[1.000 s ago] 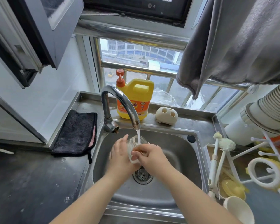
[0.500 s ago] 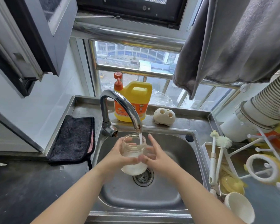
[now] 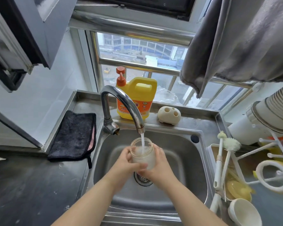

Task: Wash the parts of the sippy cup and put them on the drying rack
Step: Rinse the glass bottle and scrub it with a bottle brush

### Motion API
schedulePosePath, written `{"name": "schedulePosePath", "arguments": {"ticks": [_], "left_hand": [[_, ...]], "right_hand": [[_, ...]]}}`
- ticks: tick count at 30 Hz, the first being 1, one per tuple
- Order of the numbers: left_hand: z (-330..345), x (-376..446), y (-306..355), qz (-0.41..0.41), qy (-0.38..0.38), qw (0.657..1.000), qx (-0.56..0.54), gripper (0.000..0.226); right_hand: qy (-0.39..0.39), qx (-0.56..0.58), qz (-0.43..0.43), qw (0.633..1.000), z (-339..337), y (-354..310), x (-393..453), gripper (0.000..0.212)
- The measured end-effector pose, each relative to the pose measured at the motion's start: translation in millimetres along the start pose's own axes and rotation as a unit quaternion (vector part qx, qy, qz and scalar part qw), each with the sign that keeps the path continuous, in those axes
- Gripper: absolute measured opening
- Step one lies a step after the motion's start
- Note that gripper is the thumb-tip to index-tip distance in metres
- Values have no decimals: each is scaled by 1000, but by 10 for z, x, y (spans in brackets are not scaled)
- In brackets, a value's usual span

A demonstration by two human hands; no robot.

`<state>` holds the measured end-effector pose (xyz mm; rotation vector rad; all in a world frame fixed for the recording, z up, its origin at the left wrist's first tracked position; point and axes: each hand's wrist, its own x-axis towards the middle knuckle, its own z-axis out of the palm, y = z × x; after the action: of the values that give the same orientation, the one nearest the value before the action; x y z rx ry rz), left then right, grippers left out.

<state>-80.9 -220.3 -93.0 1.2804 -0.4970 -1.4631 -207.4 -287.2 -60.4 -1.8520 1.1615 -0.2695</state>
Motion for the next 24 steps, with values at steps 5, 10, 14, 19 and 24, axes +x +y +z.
{"name": "schedulePosePath", "arguments": {"ticks": [5, 10, 14, 19, 24], "left_hand": [[54, -34, -18, -58, 14, 996, 65, 46], [36, 23, -246, -180, 81, 980, 33, 39], [84, 45, -389, -237, 134, 962, 11, 43], [203, 67, -384, -289, 104, 950, -55, 72], [336, 41, -211, -282, 38, 953, -104, 72]], "right_hand": [[-50, 52, 118, 990, 48, 29, 6, 64], [-96, 20, 209, 973, 37, 127, 69, 76], [-144, -15, 249, 958, -10, 150, 121, 54], [-165, 18, 339, 926, -166, 103, 168, 67], [-149, 44, 347, 925, -296, 110, 226, 61]]}}
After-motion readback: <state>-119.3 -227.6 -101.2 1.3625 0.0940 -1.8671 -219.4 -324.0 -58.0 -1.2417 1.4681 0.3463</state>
